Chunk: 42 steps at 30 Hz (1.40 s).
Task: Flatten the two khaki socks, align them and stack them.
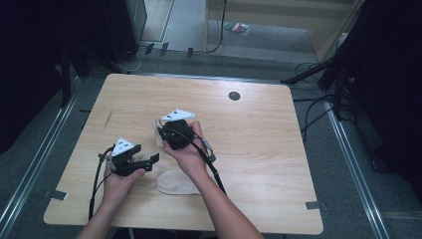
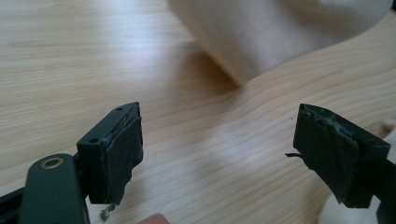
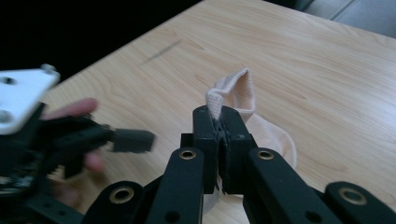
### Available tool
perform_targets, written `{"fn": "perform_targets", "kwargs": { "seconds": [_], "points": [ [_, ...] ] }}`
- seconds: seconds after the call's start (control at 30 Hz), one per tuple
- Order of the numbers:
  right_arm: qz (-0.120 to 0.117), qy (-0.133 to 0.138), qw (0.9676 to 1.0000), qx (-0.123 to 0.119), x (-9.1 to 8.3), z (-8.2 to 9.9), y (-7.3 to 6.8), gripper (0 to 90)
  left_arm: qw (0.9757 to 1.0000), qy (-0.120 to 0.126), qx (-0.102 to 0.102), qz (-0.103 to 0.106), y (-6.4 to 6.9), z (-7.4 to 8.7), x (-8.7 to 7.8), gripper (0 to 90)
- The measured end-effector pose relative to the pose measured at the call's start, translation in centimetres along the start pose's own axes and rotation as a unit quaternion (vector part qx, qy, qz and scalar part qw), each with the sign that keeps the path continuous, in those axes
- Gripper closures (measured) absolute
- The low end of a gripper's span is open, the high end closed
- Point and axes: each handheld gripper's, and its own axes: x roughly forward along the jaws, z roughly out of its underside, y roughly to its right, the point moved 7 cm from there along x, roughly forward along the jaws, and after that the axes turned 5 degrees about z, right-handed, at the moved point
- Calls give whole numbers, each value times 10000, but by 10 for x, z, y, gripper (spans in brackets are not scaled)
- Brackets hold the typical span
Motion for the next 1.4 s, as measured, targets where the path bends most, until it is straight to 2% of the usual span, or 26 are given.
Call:
{"fn": "perform_targets", "kwargs": {
  "seconds": [0.07,0.17,0.2,0.27,0.3,0.33,0.43,0.47,0.5,0.53,0.57,0.63,0.73,0.8,0.87,0.9,0.93,0.97,1.0,1.07,1.13,1.17,1.2,1.23,1.33,1.4],
  "points": [
    [-55,34,10000,20,-3,-2,-2,878,10000,-4,62,-19,3,-2,3,171],
    [-228,134,9996,73,-13,-8,-9,878,9996,90,167,-190,5,-7,8,326],
    [-294,190,9993,96,-17,-10,-11,878,9990,116,229,-356,3,-8,7,326],
    [-392,262,9987,176,-31,-13,-10,879,9964,217,411,-706,-1,-9,1,583],
    [-444,308,9982,276,-42,-14,-5,883,9956,238,492,-766,-2,-9,-1,829],
    [-417,310,9980,351,-48,-13,0,887,9936,213,703,-861,-5,-9,-5,900],
    [-198,203,9984,485,-58,-3,23,894,9881,167,1039,-1118,-4,-11,-9,900],
    [-76,146,9984,542,-59,2,31,896,9881,167,1039,-1118,-4,-11,-9,900],
    [19,60,9980,626,-59,9,40,897,9859,129,1140,-1217,-2,-11,-9,900],
    [19,60,9980,626,-59,9,40,897,9859,129,1140,-1217,-2,-11,-9,900],
    [216,-109,9968,759,-57,26,59,899,9835,-15,1288,-1269,-1,-10,-6,900],
    [291,-162,9961,818,-55,32,65,899,9820,-109,1390,-1277,0,-8,-4,900],
    [441,-446,9926,1042,-46,59,88,900,9767,-383,1726,-1215,8,-5,7,900],
    [450,-618,9909,1106,-39,78,99,899,9802,-510,1732,-816,16,0,16,900],
    [431,-677,9906,1110,-38,83,102,899,9806,-557,1730,-732,17,1,18,893],
    [490,-711,9905,1067,-36,87,104,899,9782,-580,1789,-885,15,3,18,869],
    [621,-752,9902,1004,-35,92,109,898,9789,-553,1736,-927,12,4,18,854],
    [629,-785,9897,1017,-34,97,115,895,9847,-482,1435,-869,4,3,16,767],
    [629,-785,9897,1017,-34,97,115,895,9847,-482,1435,-869,4,3,16,741],
    [655,-867,9889,1012,-33,102,123,871,9920,-394,1035,-605,-3,3,12,714],
    [766,-864,9879,1036,-32,106,132,754,9966,-242,700,-356,-8,1,8,642],
    [1073,-842,9851,1050,-33,110,144,650,9976,-165,597,-318,-10,-1,6,612],
    [1073,-842,9851,1050,-33,110,144,650,9982,-119,522,-266,-11,-2,5,612],
    [1249,-758,9822,1178,-37,113,153,612,9991,-23,383,-171,-11,-4,4,586],
    [1336,-656,9792,1381,-42,116,160,609,9997,28,228,-14,-10,-8,4,570],
    [1294,-550,9789,1482,-44,118,161,602,9999,85,107,94,-9,-10,7,559]
  ]
}}
